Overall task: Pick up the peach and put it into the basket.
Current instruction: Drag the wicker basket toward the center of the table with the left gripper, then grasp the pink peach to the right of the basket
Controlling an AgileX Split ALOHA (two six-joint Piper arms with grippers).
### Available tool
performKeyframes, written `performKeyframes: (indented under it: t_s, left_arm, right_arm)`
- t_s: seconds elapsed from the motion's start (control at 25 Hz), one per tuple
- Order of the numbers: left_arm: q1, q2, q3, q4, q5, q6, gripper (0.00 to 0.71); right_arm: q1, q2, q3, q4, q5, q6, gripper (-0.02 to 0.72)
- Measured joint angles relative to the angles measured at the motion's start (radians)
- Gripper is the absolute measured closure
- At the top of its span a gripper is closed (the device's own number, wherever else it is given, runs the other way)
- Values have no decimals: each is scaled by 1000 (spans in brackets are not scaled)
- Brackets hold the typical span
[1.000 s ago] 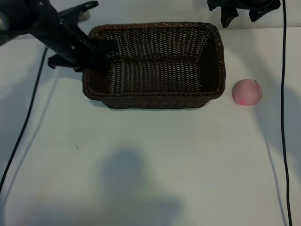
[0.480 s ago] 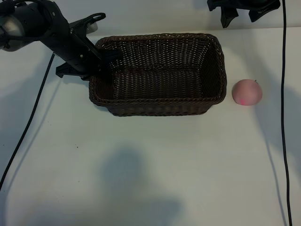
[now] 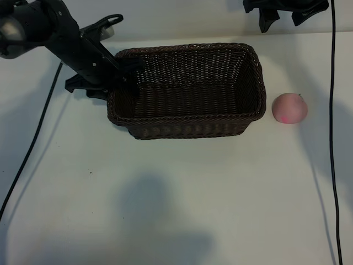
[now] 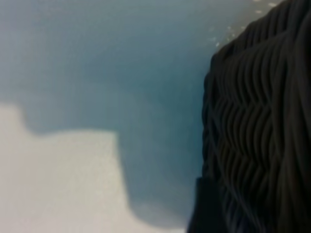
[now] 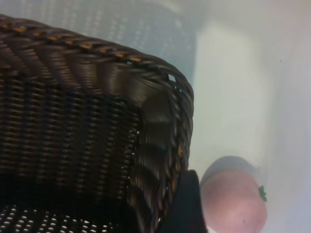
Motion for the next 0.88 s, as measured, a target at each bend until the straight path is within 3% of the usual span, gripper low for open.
performKeyframes:
  t_s: [0.12, 0.48, 0.88]
  left_arm:
    - [11, -58, 0, 36, 17, -12, 137]
    - [38, -268, -5, 239, 131, -77, 126]
    - [38, -363, -6, 260, 170, -89, 125]
  right_arm:
    - [0, 0, 0, -9, 0, 0, 108]
    - [-1, 0, 0, -9, 0, -4, 109]
    - [-47, -57, 51, 1, -1, -15, 109]
